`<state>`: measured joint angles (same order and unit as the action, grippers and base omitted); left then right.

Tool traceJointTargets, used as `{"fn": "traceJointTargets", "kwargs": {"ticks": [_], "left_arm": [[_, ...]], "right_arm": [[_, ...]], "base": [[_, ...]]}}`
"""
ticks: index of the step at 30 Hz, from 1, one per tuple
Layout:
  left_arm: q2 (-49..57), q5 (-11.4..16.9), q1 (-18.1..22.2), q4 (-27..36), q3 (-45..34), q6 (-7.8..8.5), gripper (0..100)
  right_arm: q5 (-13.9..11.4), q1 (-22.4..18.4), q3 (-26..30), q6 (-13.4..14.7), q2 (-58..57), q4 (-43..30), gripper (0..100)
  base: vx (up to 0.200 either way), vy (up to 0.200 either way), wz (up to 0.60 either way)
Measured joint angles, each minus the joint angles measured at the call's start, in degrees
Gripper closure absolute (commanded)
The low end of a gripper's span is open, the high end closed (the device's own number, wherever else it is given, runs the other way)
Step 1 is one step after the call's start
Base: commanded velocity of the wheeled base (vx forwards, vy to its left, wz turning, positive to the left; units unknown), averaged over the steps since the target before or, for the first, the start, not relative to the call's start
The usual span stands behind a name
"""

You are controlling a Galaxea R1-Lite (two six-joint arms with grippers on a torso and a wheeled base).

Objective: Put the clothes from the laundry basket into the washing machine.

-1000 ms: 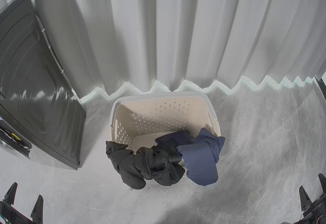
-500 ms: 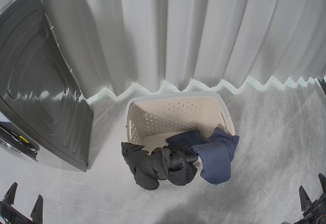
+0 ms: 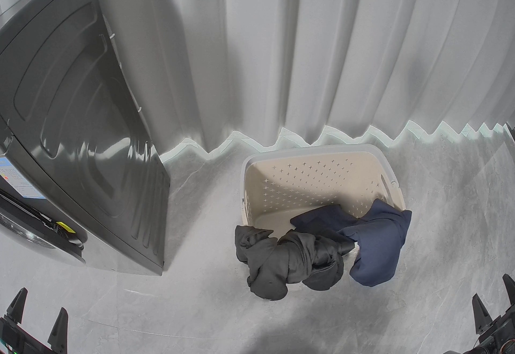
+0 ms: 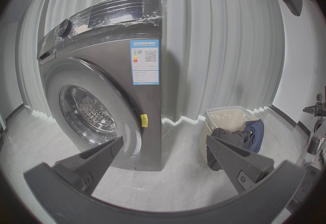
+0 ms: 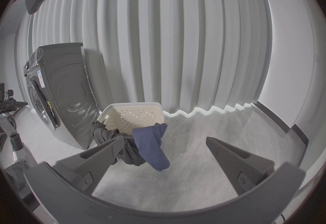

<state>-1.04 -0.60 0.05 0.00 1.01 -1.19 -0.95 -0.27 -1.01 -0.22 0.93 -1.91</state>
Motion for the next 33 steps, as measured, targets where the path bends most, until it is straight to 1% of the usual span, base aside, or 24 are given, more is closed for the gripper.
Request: {"fn": "traceJointTargets", "kwargs": {"ticks": [4,7,22,28,33], "left_arm": [[0.0,0.0,-0.02,0.0,0.0,-0.02,0],[0.0,0.0,-0.05,0.0,0.0,-0.02,0],[0.0,0.0,0.05,0.0,0.0,-0.02,0],[0.0,0.06,-0.02,0.02,0.0,-0.02,0],[0.02,0.16,-0.02,0.0,0.0,0.0,0]], "right_arm": [[0.0,0.05,0.0,-0.02,0.01,-0.02,0],[0.0,0.0,0.0,-0.02,0.01,0.0,0],[0.0,0.0,0.0,0.0,0.01,-0.02,0],[0.0,0.0,0.0,-0.02,0.01,0.0,0],[0.0,-0.02,0.0,-0.02,0.0,-0.02,0]], "base": [[0.0,0.2,0.0],[0.0,0.0,0.0],[-0.2,0.0,0.0],[0.0,0.0,0.0],[0.0,0.2,0.0]]}}
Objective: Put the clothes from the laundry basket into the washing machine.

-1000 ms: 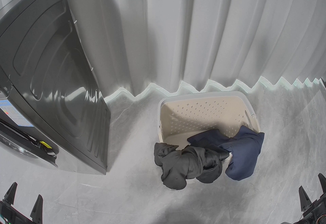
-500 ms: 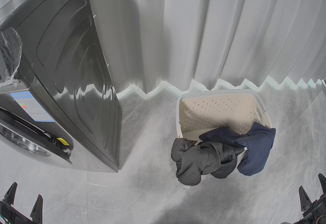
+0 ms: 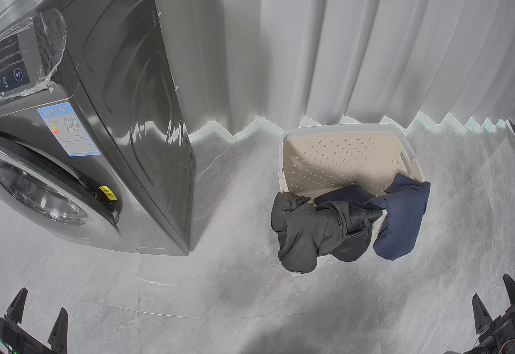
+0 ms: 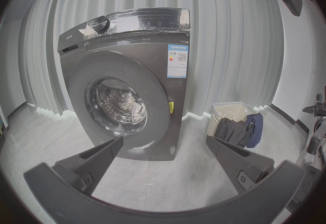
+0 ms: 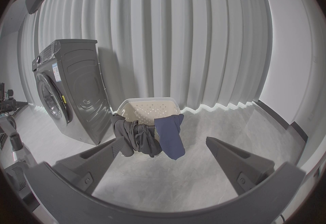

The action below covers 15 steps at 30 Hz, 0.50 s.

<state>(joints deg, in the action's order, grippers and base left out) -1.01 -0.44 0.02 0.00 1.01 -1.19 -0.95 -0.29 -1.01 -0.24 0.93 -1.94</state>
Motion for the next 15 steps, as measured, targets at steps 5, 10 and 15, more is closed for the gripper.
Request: {"fn": "traceJointTargets", "kwargs": {"ticks": [5,10,15], "left_arm": [[-0.02,0.04,0.02,0.0,0.0,-0.02,0],[-0.02,0.04,-0.02,0.0,0.0,-0.02,0],[-0.02,0.04,0.0,0.02,0.0,-0.02,0]], "right_arm": [[0.02,0.07,0.0,0.02,0.0,0.0,0],[0.02,0.0,0.0,0.0,0.01,0.02,0],[0.0,0.02,0.0,0.0,0.01,0.02,0]], "base": [[0.0,0.2,0.0],[0.0,0.2,0.0],[0.0,0.2,0.0]]}}
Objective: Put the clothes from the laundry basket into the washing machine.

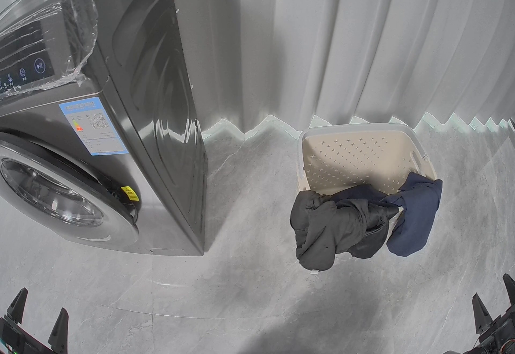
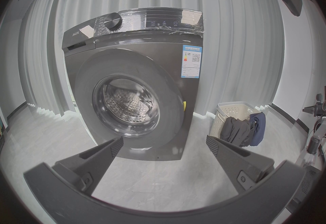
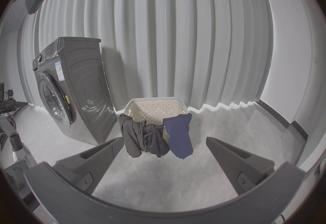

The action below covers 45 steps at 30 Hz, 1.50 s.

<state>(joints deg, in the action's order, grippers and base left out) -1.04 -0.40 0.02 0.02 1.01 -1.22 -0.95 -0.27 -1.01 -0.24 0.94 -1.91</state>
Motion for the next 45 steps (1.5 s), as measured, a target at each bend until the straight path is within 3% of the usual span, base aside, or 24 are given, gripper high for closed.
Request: {"fn": "traceJointTargets", "kwargs": {"ticks": [45], "left_arm": [[0.0,0.0,-0.02,-0.02,0.0,-0.09,0]], "right_arm": [[0.0,0.0,0.0,0.0,0.0,-0.02,0]], "base": [[0.0,0.2,0.0]]}}
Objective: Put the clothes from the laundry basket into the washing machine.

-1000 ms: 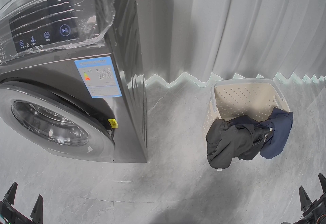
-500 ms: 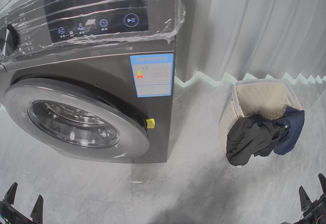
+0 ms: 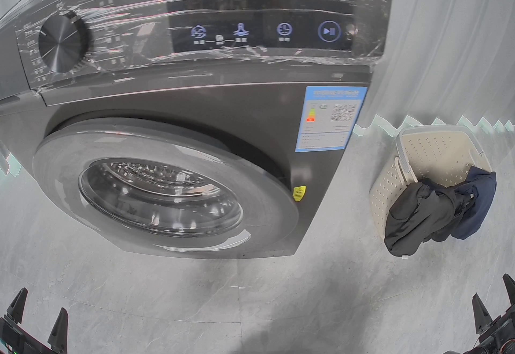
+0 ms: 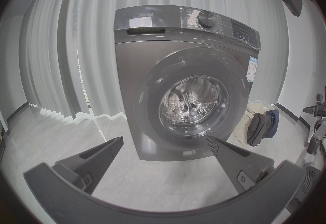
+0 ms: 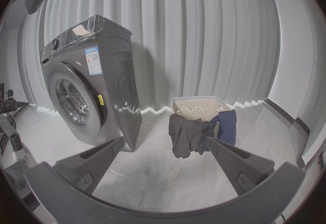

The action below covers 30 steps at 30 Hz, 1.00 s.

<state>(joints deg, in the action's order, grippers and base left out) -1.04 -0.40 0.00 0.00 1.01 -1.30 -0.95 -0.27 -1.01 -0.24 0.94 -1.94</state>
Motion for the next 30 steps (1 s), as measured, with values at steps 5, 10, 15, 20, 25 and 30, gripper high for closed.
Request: {"fn": "traceJointTargets", "kwargs": {"ticks": [5,10,15,20,25,30], "left_arm": [[0.0,-0.02,0.0,0.0,0.0,0.0,0],[0.0,-0.02,0.0,0.0,0.0,0.0,0],[0.0,-0.06,0.0,0.0,0.0,0.0,0],[0.0,-0.09,0.0,0.0,0.0,0.02,0],[0.0,-0.04,0.0,0.0,0.0,0.02,0],[0.0,0.0,0.0,0.0,0.0,0.02,0]], "right_arm": [[0.0,0.05,0.0,0.0,0.02,0.02,0],[0.0,-0.02,0.0,0.02,0.02,0.0,0],[0.0,0.0,0.0,0.0,0.02,0.0,0],[0.0,0.02,0.0,0.0,0.02,0.0,0],[0.0,0.02,0.0,0.0,0.05,0.0,0],[0.02,0.0,0.0,0.0,0.05,0.0,0]], "base": [[0.0,0.2,0.0],[0.0,0.2,0.0],[0.0,0.0,0.0],[0.0,0.0,0.0],[0.0,0.12,0.0],[0.0,0.2,0.0]]}}
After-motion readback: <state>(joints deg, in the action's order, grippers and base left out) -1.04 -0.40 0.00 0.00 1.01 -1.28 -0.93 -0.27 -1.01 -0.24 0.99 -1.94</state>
